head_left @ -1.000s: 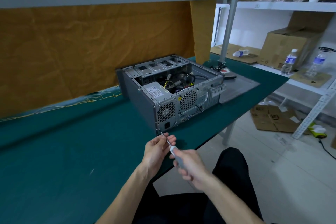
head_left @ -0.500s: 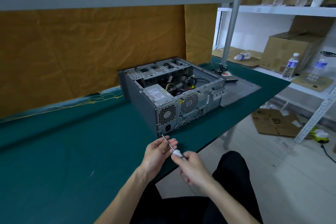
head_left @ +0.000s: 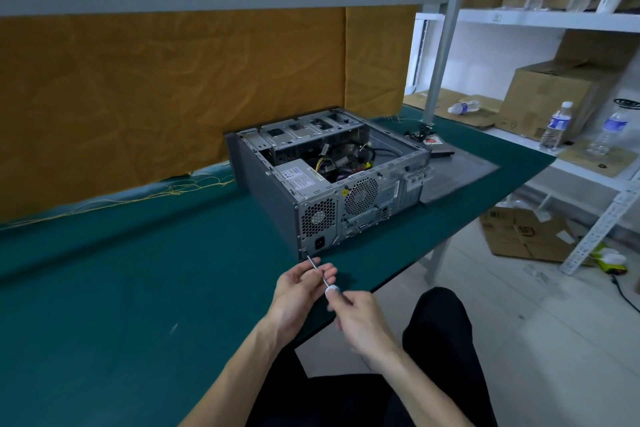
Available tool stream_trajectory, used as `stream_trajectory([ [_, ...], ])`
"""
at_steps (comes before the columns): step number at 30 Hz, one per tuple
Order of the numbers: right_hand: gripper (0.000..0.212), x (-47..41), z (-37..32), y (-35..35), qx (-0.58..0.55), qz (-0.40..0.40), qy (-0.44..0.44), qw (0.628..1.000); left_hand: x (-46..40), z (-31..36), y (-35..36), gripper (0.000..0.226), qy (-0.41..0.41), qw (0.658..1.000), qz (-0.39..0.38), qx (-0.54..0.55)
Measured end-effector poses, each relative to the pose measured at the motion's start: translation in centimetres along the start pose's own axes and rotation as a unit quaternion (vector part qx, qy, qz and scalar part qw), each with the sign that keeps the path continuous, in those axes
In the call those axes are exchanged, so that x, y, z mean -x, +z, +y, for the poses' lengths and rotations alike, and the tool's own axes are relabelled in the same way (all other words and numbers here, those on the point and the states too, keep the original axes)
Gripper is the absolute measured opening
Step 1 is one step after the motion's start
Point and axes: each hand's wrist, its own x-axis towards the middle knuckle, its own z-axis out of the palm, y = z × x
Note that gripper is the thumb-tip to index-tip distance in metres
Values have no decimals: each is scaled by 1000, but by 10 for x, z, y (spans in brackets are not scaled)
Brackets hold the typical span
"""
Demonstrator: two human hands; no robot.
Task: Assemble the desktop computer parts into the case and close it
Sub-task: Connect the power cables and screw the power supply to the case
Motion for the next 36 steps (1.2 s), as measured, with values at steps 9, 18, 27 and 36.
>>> stream_trajectory([
  [9,42,-2,-6,4,269,67,-66,959,1,0,0,24,0,1000,-1,-2],
  [18,46,-13,-13,-4,42,-27,47,998,2,0,5,22,11,1000,7,6],
  [27,45,-12,-11,-3,19,-29,62,997,1,7,14,20,-3,999,37,29],
  [36,44,-13,-9,-2,8,-40,65,997,-2,17,24,32,-14,993,95,65],
])
